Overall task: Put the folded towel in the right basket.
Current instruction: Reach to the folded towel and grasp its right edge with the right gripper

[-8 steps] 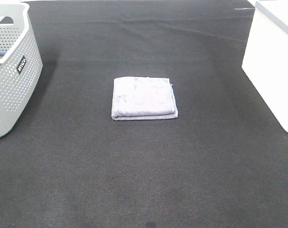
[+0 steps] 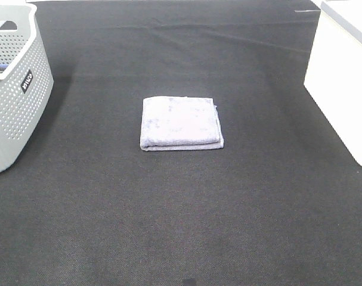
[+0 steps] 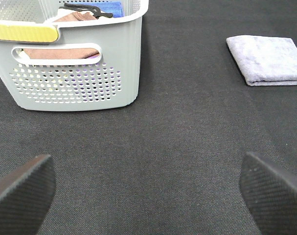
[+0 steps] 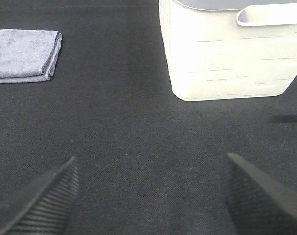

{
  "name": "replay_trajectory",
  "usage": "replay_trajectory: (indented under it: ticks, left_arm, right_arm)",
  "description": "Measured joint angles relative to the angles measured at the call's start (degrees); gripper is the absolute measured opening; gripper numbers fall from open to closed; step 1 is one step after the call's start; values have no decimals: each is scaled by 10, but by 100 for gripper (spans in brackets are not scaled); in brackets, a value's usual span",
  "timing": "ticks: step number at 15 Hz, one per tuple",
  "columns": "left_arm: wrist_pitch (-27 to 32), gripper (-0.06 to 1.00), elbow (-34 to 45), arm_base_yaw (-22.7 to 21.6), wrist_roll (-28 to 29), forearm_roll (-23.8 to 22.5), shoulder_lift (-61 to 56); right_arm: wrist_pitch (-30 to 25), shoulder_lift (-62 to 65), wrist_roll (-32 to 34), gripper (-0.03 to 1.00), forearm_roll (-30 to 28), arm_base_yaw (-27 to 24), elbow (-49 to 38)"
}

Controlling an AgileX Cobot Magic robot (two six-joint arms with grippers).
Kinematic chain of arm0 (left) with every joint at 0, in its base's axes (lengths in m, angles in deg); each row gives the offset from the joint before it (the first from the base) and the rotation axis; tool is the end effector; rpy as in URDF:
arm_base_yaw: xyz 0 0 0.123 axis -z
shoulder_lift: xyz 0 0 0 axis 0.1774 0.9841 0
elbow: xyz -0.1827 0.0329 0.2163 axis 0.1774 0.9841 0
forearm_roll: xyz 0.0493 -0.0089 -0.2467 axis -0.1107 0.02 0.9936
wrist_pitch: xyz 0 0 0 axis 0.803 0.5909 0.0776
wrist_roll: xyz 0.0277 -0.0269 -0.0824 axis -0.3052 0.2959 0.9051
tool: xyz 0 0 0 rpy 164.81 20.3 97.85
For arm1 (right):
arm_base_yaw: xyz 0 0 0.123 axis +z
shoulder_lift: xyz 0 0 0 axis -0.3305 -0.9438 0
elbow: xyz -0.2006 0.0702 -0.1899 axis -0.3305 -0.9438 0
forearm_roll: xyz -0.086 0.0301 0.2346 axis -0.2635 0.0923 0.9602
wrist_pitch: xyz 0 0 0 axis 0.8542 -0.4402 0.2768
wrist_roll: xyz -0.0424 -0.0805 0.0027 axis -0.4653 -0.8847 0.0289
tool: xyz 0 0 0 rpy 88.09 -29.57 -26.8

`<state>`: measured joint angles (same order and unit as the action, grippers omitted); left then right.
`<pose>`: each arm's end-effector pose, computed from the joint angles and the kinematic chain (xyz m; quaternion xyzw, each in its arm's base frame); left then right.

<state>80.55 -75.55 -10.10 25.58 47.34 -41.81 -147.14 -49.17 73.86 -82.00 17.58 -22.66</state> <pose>-0.0053 -0.0052 0.2776 -0.0038 0.8505 -0.0366 0.5247 -0.0069 0.0007 0.2784 -0.0070 0.8512 -0.0168 0.5245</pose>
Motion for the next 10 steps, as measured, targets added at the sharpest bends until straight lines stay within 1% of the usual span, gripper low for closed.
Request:
replay_trajectory:
  ticks: [10]
  left_arm:
    - [0,97,0,0,0,0,0]
  right_arm:
    - [0,0,0,76,0,0,0]
